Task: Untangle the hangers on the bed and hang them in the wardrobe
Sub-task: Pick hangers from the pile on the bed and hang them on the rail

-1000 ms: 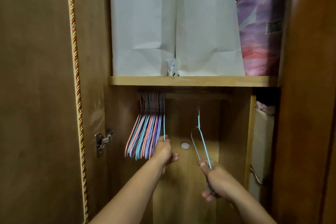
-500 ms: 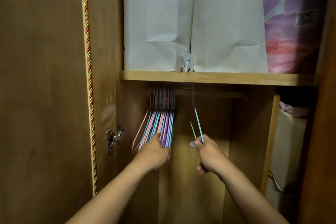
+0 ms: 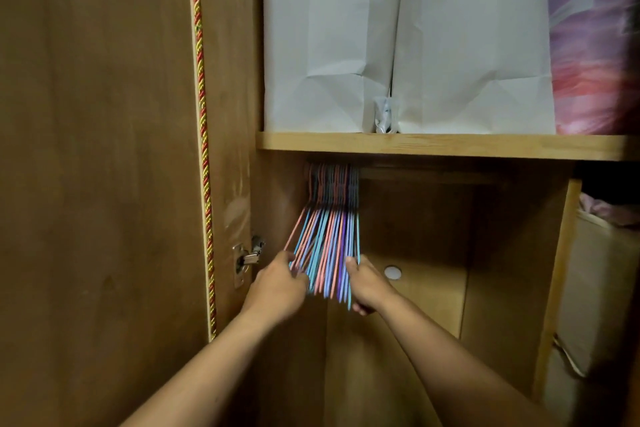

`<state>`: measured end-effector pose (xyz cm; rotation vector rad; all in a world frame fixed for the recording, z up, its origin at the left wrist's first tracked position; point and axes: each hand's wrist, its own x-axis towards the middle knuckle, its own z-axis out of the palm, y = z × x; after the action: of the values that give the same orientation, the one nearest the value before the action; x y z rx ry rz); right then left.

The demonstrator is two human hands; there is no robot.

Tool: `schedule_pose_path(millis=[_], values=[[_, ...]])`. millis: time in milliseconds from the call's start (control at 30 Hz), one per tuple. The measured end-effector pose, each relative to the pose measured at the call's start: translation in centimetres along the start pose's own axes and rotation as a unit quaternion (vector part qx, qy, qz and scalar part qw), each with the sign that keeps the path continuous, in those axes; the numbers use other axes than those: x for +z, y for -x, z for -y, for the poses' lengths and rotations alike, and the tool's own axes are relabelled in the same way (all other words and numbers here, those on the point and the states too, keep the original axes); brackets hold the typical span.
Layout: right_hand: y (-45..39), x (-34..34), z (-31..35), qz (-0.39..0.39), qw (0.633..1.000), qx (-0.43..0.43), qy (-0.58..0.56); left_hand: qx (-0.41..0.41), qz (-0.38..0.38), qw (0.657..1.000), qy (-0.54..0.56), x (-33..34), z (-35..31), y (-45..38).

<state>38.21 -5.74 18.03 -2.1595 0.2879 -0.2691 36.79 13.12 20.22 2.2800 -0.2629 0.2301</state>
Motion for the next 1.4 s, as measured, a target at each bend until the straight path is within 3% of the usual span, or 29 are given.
schedule_pose_path(millis=[233,300,367,467,533,700,767,867,967,1167,1233,1333,1400], values=[[0.3,0.4,-1.4,-0.057,0.995,-0.001,0.076,-0.017,-0.007,1.000,0.000,0.0,0.3,1.1],[1.7,0.6,-1.4,-0.126,0.985,-0.015,0.120,-0.022,-0.008,1.000,-0.003,0.0,0.6,1.8],[3.5,0.7,-0.9,-0.218,0.961,-0.087,0.144,-0.041,-0.009,0.999,0.000,0.1,0.9,2.8],[6.8,1.9,0.7,-0.240,0.948,-0.184,0.105,-0.080,-0.023,0.997,0.000,0.3,1.8,5.7],[8.5,3.2,1.8,-0.191,0.955,-0.218,0.063,-0.103,-0.052,0.993,0.003,0.1,2.6,8.0],[14.7,7.0,1.6,0.023,0.968,-0.249,-0.014,-0.165,-0.129,0.977,0.034,-0.7,4.8,16.2],[19.9,9.8,-0.1,0.151,0.951,-0.272,0.000,-0.229,-0.168,0.958,0.049,-0.5,6.9,23.9],[27.5,13.6,-2.9,0.281,0.921,-0.267,0.046,-0.312,-0.212,0.923,0.076,0.6,9.6,35.0],[36.2,16.8,-4.2,0.398,0.860,-0.310,0.076,-0.407,-0.280,0.857,0.144,1.1,10.9,47.5],[58.0,19.9,-4.9,0.547,0.694,-0.449,0.132,-0.521,-0.517,0.633,0.245,3.5,7.0,74.0],[67.2,19.6,-6.2,0.596,0.605,-0.512,0.123,-0.564,-0.574,0.545,0.236,5.5,3.4,82.7],[78.9,17.8,-8.2,0.659,0.486,-0.560,0.123,-0.575,-0.640,0.447,0.244,8.5,-0.3,92.5],[85.6,16.4,-9.8,0.676,0.435,-0.582,0.121,-0.564,-0.678,0.395,0.256,10.3,-2.2,97.7]])
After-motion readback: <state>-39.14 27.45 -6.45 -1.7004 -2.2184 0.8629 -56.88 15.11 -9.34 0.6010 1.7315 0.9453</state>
